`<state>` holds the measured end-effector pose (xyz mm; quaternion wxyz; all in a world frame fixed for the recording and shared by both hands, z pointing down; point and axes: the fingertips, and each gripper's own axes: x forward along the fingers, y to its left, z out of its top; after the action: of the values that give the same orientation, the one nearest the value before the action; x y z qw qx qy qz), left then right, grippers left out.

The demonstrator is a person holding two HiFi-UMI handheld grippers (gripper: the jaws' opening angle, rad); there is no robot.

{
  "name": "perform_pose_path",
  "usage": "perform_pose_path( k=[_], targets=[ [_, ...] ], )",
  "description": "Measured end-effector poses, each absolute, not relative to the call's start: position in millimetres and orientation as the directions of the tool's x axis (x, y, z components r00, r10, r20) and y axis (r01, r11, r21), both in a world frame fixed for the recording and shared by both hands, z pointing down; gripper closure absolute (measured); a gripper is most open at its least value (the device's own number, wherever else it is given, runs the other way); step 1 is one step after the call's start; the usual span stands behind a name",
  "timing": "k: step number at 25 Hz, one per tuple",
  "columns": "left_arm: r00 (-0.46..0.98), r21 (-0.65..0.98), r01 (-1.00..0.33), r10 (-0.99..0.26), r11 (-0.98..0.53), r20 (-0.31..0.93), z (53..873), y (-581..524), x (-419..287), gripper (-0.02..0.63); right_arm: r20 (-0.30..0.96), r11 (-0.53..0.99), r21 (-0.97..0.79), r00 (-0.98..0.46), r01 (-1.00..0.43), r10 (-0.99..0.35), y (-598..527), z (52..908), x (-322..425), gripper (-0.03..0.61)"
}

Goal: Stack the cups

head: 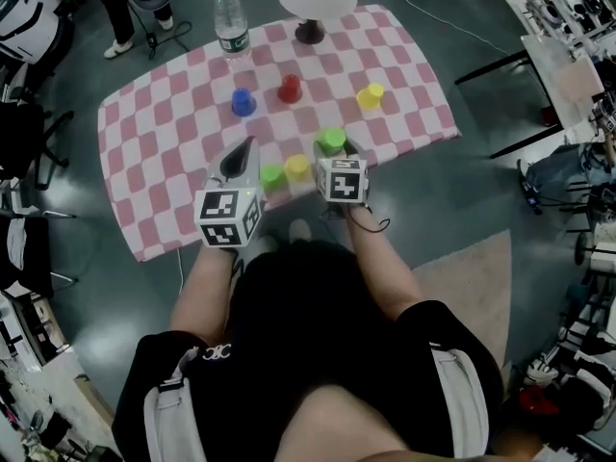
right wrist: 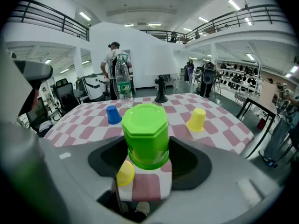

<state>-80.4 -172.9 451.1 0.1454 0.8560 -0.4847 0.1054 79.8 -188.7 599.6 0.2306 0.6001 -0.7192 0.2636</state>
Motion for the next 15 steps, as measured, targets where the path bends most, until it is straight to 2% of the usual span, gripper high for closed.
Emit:
perform_pose_path(
  k=[15],
  targets=[
    [0.463, 0.166, -0.885, -0.788, -0.435, 0.405, 478, -164, -100, 0.615, 0.759, 0.158, -0.09, -0.17, -0.983, -0.628, -157, 682, 79, 0.314]
  ],
)
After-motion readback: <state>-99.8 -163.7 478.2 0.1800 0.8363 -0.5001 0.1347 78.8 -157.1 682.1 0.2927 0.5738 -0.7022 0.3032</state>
